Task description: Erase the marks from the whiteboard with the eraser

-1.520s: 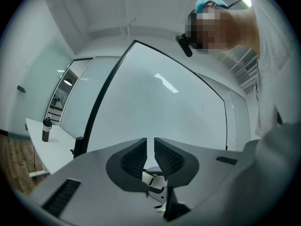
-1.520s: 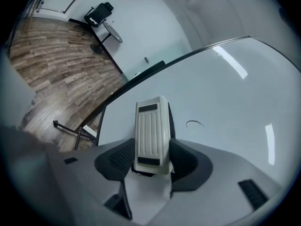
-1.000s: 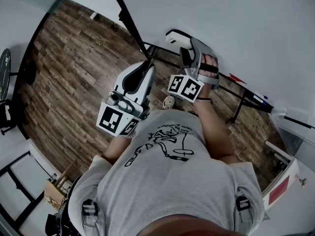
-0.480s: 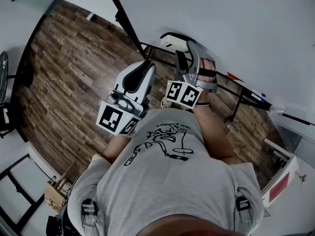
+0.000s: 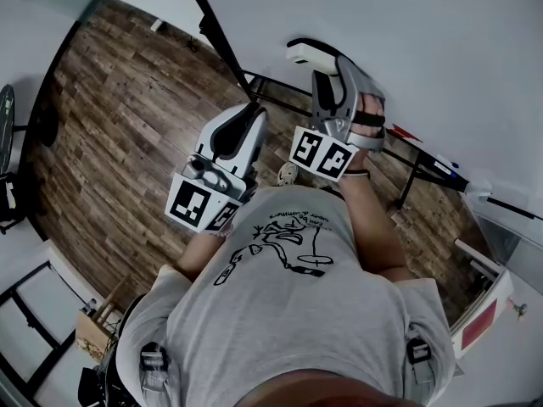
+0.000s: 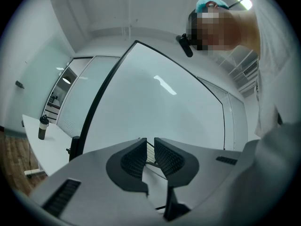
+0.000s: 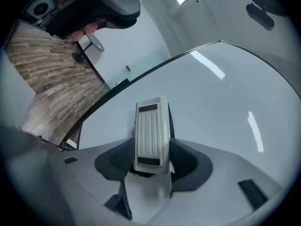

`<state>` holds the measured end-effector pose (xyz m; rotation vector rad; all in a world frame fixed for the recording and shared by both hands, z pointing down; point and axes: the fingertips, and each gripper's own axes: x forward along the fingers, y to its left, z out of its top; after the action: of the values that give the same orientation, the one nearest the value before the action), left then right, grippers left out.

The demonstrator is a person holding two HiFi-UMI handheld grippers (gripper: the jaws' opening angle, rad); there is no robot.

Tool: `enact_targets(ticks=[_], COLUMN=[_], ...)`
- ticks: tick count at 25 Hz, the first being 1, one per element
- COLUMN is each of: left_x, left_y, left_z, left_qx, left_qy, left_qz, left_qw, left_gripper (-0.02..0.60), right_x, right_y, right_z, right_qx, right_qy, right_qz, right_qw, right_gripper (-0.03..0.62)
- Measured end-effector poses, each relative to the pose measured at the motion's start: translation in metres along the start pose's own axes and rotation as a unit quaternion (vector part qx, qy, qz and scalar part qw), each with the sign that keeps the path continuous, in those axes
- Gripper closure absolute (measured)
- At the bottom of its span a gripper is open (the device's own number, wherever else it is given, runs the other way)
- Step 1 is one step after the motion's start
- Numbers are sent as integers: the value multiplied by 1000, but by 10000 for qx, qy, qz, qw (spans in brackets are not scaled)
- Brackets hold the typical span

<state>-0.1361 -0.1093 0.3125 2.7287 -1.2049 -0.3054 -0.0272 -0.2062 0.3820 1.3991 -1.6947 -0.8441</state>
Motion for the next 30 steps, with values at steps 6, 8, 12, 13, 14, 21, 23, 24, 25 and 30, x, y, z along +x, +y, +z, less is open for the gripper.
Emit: enact_targets(ticks=[6, 8, 12, 13, 14, 21, 23, 24, 25, 30], left_x=[-2, -1, 1, 1, 1, -4, -5, -5, -6, -7], left_y=[5, 3, 1, 1, 0, -11, -17, -20, -24, -41], left_z=[-2, -1, 1, 1, 1, 1, 2, 3, 4, 4], left_qx=[20, 31, 61, 67, 75, 142, 154, 162, 170, 205], left_qy=[18, 14, -12, -13, -10, -3, -13, -18, -23, -25], left_qz=[54, 44, 39, 48, 60, 166, 170, 163, 154, 100], left_qw=[10000, 10000, 10000, 10000, 10000, 9998, 9997, 9997, 9997, 9997], left_gripper=[520, 520, 520, 520, 520, 520, 520, 520, 520, 520], right_x=[5, 7, 13, 15, 17, 25, 29, 30, 30, 11], right_y=[12, 17, 32, 37, 42, 68, 79, 84, 88, 87], right_z=[3, 4, 4, 4, 4, -1, -2, -3, -2, 2], right_qx=[-180, -220, -285, -311, -340, -703, -823, -850, -846, -250], right_qy=[-18, -29, -47, -51, -55, -96, -78, -58, -51, -412], right_qz=[-50, -22, 110, 154, 195, 369, 500, 585, 685, 1215], right_qw=[9998, 9998, 9995, 9994, 9992, 9968, 9953, 9946, 9940, 9914], right_gripper=[356, 356, 356, 356, 356, 356, 356, 356, 356, 353])
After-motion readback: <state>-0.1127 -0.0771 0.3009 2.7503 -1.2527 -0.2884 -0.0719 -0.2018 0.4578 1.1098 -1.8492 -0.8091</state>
